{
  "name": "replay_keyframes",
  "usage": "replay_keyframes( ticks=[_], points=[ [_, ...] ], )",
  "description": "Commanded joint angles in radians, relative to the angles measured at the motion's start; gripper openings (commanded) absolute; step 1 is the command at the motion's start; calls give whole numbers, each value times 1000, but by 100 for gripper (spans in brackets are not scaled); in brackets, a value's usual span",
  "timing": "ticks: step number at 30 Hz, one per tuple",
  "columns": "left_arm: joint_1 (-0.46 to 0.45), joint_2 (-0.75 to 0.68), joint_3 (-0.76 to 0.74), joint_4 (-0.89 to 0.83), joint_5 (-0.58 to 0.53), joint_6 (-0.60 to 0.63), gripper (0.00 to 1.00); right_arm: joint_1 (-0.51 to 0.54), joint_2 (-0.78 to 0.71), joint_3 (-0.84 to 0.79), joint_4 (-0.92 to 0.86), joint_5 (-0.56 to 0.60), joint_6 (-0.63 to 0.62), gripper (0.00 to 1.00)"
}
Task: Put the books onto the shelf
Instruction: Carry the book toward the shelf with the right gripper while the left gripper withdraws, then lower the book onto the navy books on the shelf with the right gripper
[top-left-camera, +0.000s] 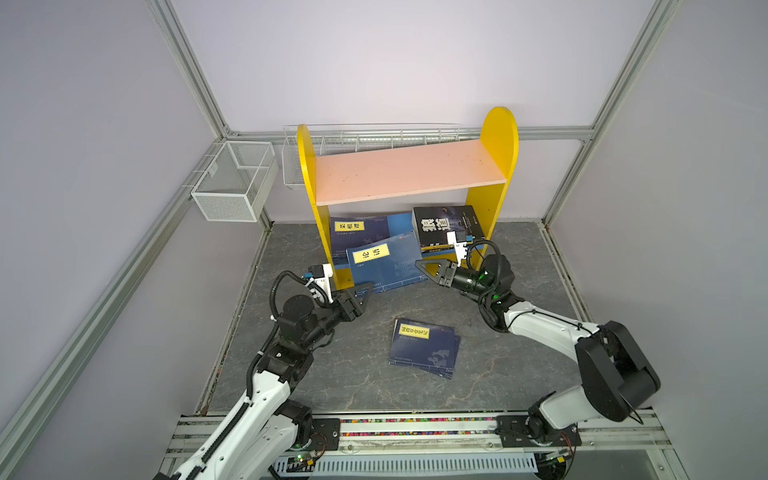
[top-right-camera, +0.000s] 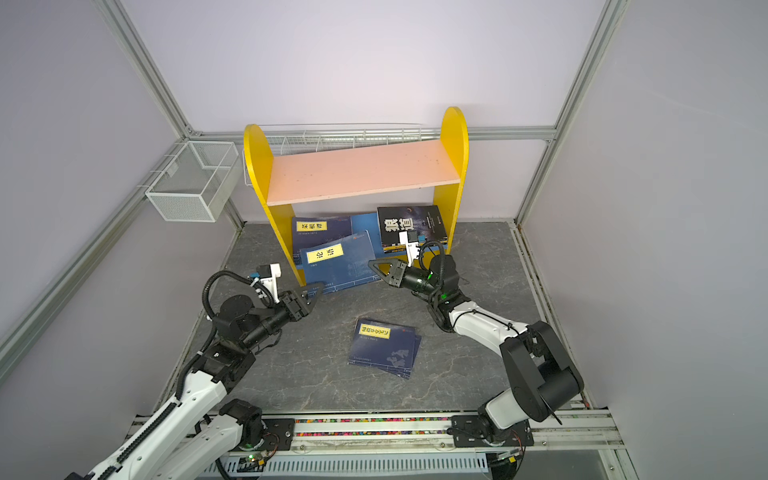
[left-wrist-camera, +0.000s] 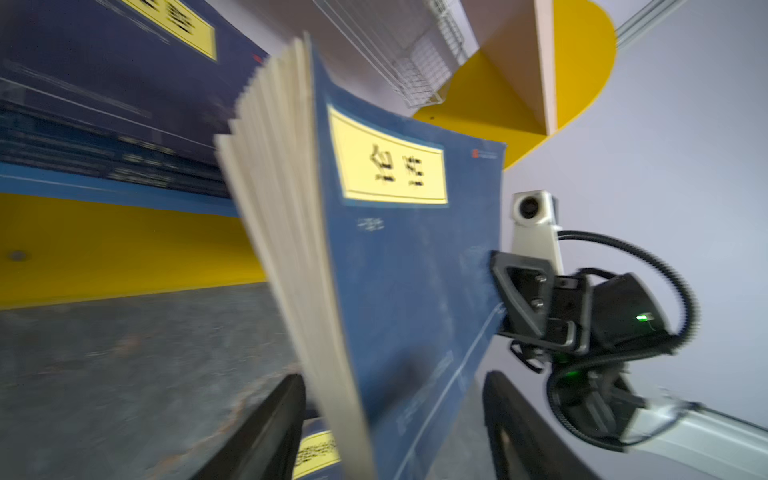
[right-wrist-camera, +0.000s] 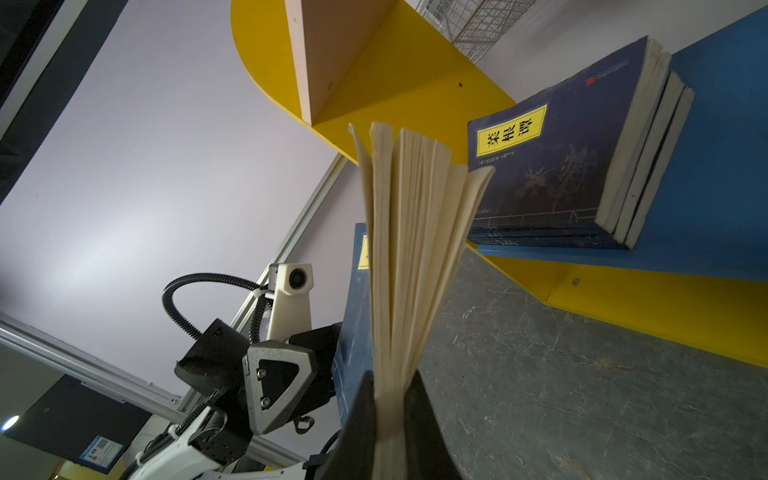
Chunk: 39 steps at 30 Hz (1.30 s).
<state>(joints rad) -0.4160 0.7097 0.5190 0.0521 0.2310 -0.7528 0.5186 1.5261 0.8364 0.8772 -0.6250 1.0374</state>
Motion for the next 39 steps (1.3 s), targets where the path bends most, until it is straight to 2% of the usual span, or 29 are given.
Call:
replay_keyframes(
  ticks=[1,2,4,5,7,11,17,25,39],
  points=[
    [4,-103,55,-282,-437,-21,76,-5,43,103,5,56,0,7],
    [4,-129,70,-399,-581,-76,77,-3,54,130,-13,68,-13,7],
    [4,-152,106,-641,-798,-215,78,-2,75,178,-49,90,-39,7],
    [6,-161,110,-713,-857,-248,78,-3,88,208,-81,97,-54,7],
    [6,-165,108,-776,-894,-265,79,1,105,265,-167,125,-99,7],
    [8,-141,92,-810,-879,-316,79,15,150,418,-405,208,-218,7],
    [9,-84,33,-744,-794,-370,79,32,296,618,-502,208,-227,7],
    [11,-61,39,-735,-770,-350,79,55,410,708,-486,206,-200,7],
    [11,-46,31,-721,-748,-340,79,63,499,769,-433,227,-149,7]
  ],
)
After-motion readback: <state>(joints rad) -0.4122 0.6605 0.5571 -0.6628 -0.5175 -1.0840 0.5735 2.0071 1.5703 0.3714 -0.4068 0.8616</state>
